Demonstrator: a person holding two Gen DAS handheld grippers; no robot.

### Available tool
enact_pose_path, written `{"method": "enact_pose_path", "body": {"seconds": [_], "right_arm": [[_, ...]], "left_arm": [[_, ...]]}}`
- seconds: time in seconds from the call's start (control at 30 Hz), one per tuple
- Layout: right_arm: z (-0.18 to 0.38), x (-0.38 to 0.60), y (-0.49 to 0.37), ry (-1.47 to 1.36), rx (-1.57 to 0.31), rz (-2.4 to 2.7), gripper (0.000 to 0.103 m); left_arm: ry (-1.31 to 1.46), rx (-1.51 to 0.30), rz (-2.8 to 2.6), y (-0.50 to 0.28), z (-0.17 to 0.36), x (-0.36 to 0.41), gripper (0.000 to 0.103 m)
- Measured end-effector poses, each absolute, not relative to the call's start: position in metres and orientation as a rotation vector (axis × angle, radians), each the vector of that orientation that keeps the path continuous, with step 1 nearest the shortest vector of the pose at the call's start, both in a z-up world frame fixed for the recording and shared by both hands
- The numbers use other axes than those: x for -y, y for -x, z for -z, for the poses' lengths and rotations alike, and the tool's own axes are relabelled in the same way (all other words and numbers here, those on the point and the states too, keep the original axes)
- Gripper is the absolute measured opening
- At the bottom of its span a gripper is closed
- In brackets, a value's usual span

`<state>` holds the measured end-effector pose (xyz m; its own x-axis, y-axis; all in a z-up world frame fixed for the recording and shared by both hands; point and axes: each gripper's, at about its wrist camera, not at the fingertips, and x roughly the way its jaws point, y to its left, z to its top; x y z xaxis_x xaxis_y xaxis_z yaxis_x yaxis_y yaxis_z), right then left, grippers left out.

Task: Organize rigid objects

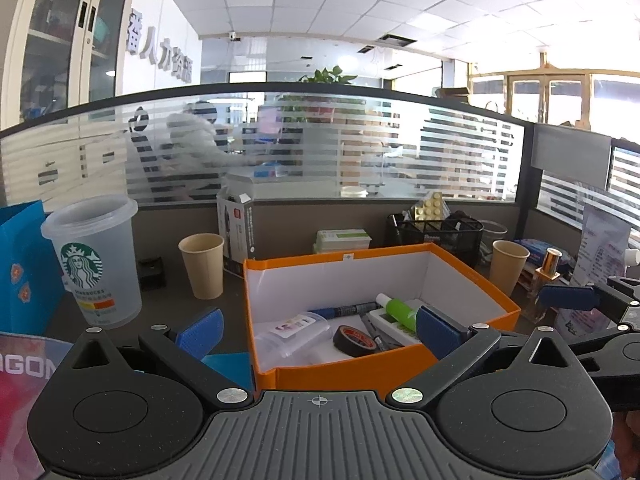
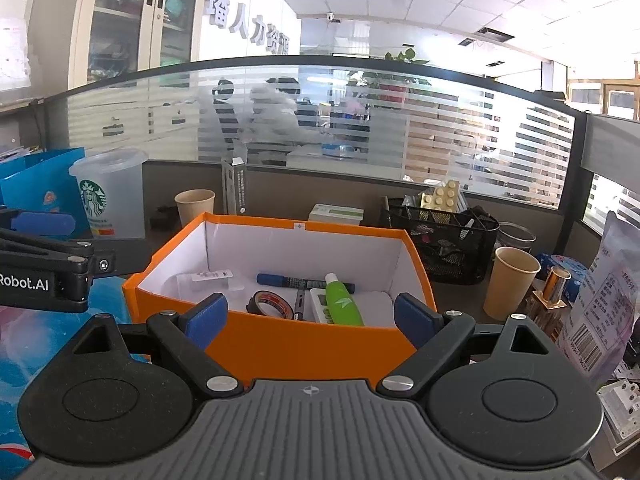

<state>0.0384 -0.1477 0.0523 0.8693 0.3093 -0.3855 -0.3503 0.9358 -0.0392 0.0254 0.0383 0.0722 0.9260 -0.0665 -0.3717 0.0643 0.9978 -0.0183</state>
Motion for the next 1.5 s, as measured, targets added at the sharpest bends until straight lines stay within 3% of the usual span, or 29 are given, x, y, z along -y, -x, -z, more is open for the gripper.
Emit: {"method": "enact_pose_path", "body": {"seconds": [1.5], "right_arm": [[-0.036, 0.157, -0.042, 0.094, -0.420, -0.337, 0.091]], "left_arm": [[0.009, -0.415, 0.057, -0.028, -0.065, -0.032, 0.103]]}}
